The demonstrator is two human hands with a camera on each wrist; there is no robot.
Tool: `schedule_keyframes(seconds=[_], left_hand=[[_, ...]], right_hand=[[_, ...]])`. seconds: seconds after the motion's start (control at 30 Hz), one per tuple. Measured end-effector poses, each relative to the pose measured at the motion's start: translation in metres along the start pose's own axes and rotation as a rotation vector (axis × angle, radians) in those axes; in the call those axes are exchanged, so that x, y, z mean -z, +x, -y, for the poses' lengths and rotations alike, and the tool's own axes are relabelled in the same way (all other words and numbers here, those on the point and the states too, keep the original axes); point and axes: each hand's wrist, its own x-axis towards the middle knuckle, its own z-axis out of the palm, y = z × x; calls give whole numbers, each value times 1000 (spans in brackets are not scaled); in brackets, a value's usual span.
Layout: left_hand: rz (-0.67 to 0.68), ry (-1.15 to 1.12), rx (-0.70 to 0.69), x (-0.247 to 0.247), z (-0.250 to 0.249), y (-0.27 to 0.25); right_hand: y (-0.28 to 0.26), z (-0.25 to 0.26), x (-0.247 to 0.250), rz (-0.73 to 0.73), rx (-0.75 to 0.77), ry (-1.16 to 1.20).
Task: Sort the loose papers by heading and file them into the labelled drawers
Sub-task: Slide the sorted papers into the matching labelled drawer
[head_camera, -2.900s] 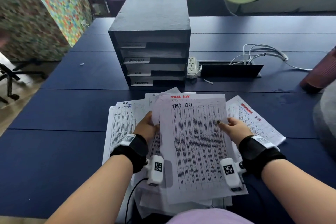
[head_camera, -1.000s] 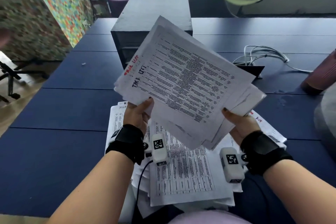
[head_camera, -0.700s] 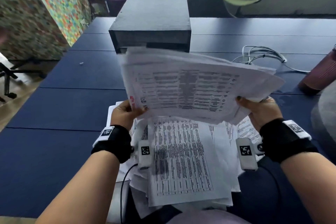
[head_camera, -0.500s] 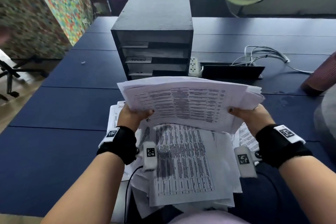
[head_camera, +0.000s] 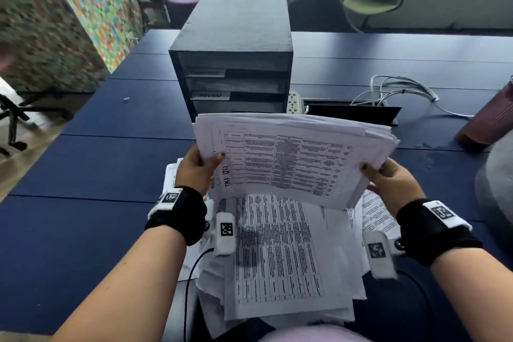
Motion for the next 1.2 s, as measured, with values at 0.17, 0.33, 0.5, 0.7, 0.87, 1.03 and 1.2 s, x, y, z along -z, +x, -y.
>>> schedule_keyframes(seconds=[0.17, 0.33, 0.5, 0.7, 0.87, 1.03, 1.2], left_hand=[[3, 8, 5, 1, -2, 0], [79, -96, 26, 0, -1, -6], [107, -98, 25, -5, 0, -8], [40, -57, 7, -4, 8, -10], [27, -62, -3, -4, 7, -12], [86, -104, -20, -11, 4, -13], [33, -101, 12, -6, 9, -10]], right_hand=[[-5, -10, -1, -18, -5, -77], [-8, -10, -3, -37, -6, -93], [-9, -21, -15, -144, -9, -293], [-9, -26, -13, -205, -7, -324], [-13, -22, -18, -167, -8, -260], [-14, -23, -34, -229, -11, -300], [-12, -23, -26, -214, -27, -242]])
